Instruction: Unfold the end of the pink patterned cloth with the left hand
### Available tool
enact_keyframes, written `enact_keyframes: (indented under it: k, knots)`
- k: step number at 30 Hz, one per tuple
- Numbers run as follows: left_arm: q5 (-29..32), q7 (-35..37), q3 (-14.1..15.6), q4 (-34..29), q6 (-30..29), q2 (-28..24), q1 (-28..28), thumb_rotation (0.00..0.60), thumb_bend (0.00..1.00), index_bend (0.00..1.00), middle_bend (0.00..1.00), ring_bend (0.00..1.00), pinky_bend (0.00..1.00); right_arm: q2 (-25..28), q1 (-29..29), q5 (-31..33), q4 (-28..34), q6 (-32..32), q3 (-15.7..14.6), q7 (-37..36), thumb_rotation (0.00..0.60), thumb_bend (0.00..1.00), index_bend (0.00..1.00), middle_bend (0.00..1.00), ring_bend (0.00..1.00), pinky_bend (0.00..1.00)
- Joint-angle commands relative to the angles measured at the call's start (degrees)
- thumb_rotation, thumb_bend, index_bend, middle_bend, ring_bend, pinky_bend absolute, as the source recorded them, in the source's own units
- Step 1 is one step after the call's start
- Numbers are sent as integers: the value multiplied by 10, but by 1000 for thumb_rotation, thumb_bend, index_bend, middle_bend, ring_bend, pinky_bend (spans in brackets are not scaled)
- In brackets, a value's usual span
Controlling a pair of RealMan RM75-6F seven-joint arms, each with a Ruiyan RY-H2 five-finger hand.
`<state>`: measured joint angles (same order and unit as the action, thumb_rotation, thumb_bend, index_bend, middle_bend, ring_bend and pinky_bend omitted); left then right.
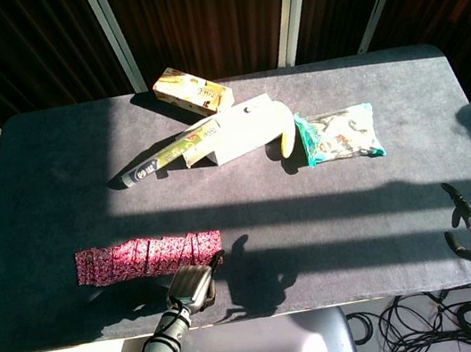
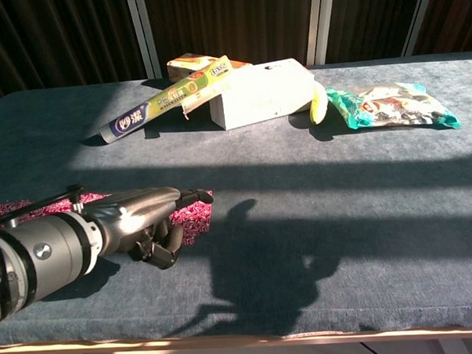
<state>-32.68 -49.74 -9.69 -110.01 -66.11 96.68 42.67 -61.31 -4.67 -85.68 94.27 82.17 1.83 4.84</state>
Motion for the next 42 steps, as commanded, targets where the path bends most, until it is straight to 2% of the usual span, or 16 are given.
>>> enact_keyframes:
  k: [1,18,27,32,42]
  knots:
    - [12,-1,-1,5,-7,-2,7,600,987,99,1000,1000,1000,1,1,-1,0,1,0,-2,600,349,0,535,529,605]
    - [116,-37,9,29,-16,-2,60,600,965,92,1000,1000,1000,5,4,-14,-2,7,-5,-10,600,349,0,535,530,605]
    - [135,-34,18,21,-8,-4,78,600,960,133,1000,1000,1000,10,8,-19,-5,11,-8,-19,600,349,0,535,530,605]
    - [147,-41,32,-4,-9,-11,88,600,956,173,1000,1000,1000,11,11,-22,-6,18,-8,-25,600,349,0,535,529,605]
    - [127,-26,66,-87,-15,-50,87,600,951,201,1000,1000,1000,11,13,-28,-7,21,-10,-23,600,349,0,535,530,605]
